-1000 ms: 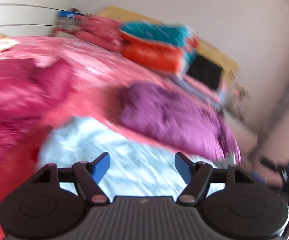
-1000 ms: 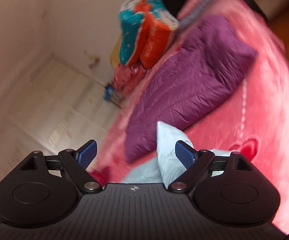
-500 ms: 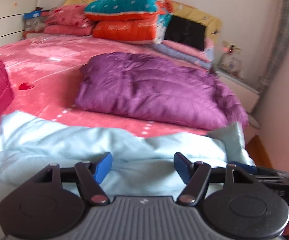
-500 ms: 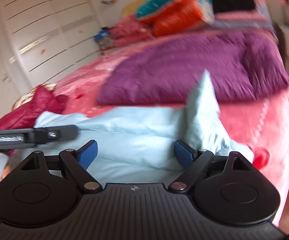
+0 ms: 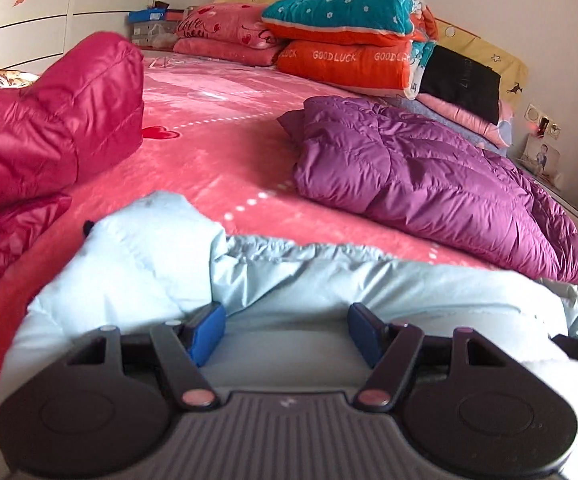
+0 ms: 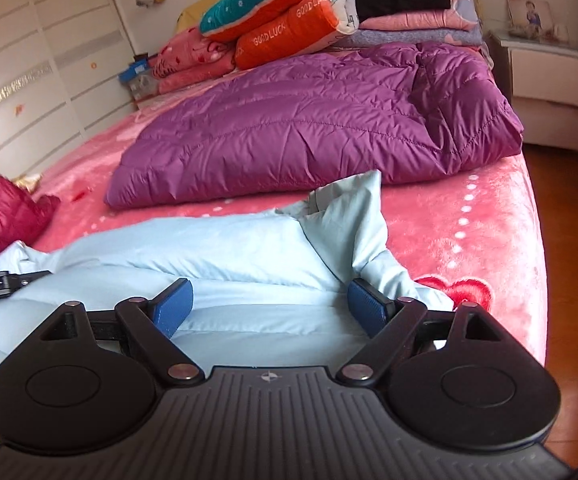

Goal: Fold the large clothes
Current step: 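Release the folded jacket with both grippers and smooth it flat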

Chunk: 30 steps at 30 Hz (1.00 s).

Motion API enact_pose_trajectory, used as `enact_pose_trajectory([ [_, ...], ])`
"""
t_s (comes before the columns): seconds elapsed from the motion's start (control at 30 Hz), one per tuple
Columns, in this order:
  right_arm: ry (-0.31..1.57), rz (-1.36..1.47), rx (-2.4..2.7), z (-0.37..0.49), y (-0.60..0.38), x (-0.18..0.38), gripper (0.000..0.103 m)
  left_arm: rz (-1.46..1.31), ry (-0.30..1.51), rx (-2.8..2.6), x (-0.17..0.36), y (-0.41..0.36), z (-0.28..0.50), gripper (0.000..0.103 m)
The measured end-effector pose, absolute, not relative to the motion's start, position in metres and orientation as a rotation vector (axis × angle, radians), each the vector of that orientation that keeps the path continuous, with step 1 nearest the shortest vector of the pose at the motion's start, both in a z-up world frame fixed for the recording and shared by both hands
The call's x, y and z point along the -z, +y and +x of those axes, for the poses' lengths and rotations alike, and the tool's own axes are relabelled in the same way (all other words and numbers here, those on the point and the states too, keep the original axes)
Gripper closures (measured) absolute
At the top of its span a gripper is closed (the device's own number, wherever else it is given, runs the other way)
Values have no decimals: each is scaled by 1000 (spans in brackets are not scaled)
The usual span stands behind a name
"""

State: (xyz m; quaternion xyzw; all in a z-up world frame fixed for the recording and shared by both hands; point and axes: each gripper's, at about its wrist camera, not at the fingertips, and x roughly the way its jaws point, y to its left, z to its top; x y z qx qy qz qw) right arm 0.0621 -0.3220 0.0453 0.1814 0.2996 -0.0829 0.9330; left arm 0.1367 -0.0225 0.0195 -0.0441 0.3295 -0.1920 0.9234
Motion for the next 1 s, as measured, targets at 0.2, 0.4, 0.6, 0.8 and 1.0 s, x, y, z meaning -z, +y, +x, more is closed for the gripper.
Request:
enact_pose_trajectory([
  [0.2, 644, 325, 167, 72, -311, -30, 0, -106, 651, 401, -5, -22, 142, 34],
  [0.4, 656, 301, 177, 80, -306, -18, 0, -123, 621, 410, 4, -23, 144, 34],
  [0.6, 660, 242, 193, 85, -296, -12, 0, -138, 598, 420, 9, -21, 144, 33],
  [0.8, 657, 206, 208, 87, -290, -9, 0, -150, 597, 431, 6, -20, 145, 32],
  [1.0, 641, 227, 196, 84, -295, -15, 0, -238, 570, 429, -24, 0, 142, 26],
])
